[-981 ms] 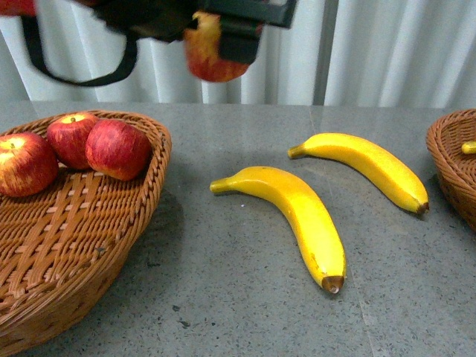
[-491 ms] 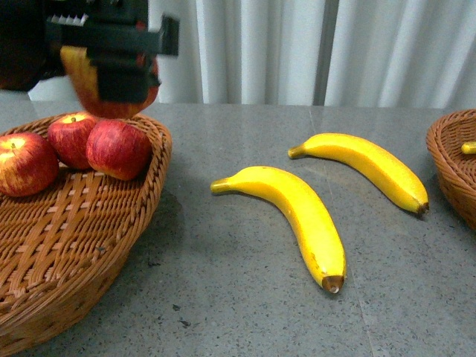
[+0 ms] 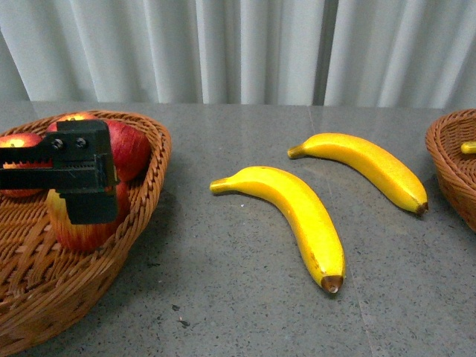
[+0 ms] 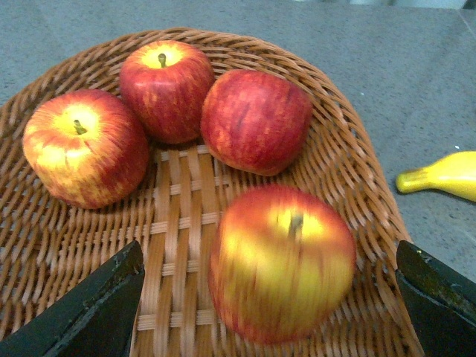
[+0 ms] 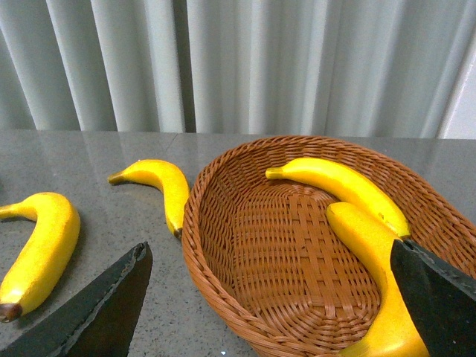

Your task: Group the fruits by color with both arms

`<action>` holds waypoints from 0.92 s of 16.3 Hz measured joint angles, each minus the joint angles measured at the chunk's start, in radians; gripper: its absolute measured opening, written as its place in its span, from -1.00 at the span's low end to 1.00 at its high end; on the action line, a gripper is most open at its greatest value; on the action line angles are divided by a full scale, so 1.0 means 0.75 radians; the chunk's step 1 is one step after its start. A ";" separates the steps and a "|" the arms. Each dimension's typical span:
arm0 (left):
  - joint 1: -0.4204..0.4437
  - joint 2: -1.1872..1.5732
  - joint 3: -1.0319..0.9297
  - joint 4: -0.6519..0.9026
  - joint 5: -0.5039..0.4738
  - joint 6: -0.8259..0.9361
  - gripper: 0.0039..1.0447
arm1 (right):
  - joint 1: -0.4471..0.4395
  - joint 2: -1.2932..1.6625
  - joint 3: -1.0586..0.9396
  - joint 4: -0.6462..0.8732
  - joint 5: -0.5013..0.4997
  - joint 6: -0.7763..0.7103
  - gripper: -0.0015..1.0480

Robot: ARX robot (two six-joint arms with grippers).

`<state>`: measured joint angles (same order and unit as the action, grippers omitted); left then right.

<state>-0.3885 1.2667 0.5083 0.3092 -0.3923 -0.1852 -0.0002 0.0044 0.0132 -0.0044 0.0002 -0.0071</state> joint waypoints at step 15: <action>-0.409 -0.286 0.097 0.226 -0.253 0.185 0.71 | 0.000 0.000 0.000 0.000 0.000 0.000 0.87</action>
<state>-0.6952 1.0523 0.5812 0.4789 -0.5823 -0.0463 -0.0002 0.0044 0.0132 -0.0044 0.0002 -0.0071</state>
